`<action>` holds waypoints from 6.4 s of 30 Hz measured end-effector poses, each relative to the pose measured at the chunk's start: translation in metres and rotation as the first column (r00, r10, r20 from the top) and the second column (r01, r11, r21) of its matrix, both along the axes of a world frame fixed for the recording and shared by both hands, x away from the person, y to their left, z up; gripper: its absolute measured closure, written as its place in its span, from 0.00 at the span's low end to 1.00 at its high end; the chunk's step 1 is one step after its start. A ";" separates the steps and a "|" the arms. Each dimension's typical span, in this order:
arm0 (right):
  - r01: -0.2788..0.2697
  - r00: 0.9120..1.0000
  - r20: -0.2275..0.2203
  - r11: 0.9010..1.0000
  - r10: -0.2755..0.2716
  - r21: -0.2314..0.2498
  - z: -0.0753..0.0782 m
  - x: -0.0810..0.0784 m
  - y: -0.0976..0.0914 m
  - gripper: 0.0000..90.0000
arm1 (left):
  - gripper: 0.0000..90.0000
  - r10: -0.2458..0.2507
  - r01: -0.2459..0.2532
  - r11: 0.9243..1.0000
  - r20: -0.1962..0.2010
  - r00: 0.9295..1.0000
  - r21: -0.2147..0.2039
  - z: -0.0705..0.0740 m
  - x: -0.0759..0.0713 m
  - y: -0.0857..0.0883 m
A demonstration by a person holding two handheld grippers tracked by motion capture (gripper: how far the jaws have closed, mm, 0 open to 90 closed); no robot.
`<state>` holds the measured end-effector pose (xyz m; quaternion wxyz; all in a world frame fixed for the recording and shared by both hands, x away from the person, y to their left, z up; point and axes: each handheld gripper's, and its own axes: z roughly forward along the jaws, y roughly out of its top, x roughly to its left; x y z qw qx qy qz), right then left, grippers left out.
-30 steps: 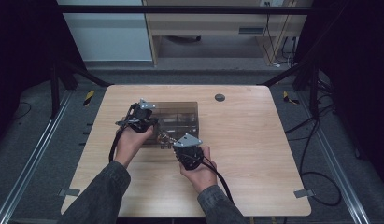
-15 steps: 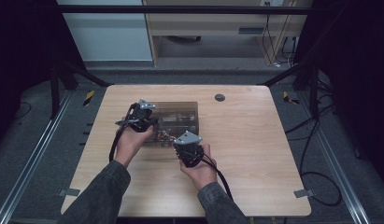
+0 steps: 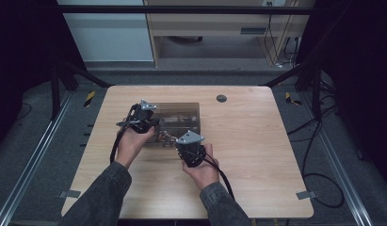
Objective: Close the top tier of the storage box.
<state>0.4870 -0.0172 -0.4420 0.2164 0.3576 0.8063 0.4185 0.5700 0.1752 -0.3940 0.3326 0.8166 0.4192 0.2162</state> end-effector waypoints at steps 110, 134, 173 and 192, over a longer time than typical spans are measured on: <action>0.025 0.999 -0.021 0.999 -0.025 -0.022 0.004 0.036 0.011 1.00 | 1.00 -0.007 0.007 1.000 0.011 1.000 -0.005 -0.001 0.000 0.002; 0.040 0.999 -0.028 0.999 -0.040 -0.018 0.003 0.044 0.010 1.00 | 1.00 -0.008 0.009 1.000 0.013 1.000 -0.005 -0.001 0.000 0.002; 0.021 0.999 -0.023 1.000 -0.021 -0.013 0.006 0.042 0.014 1.00 | 1.00 -0.013 0.013 1.000 0.016 1.000 -0.004 -0.001 -0.001 0.003; 0.001 1.000 -0.007 1.000 -0.001 0.000 0.013 0.032 0.008 1.00 | 1.00 -0.007 0.009 0.999 0.040 0.999 -0.034 0.001 -0.002 0.003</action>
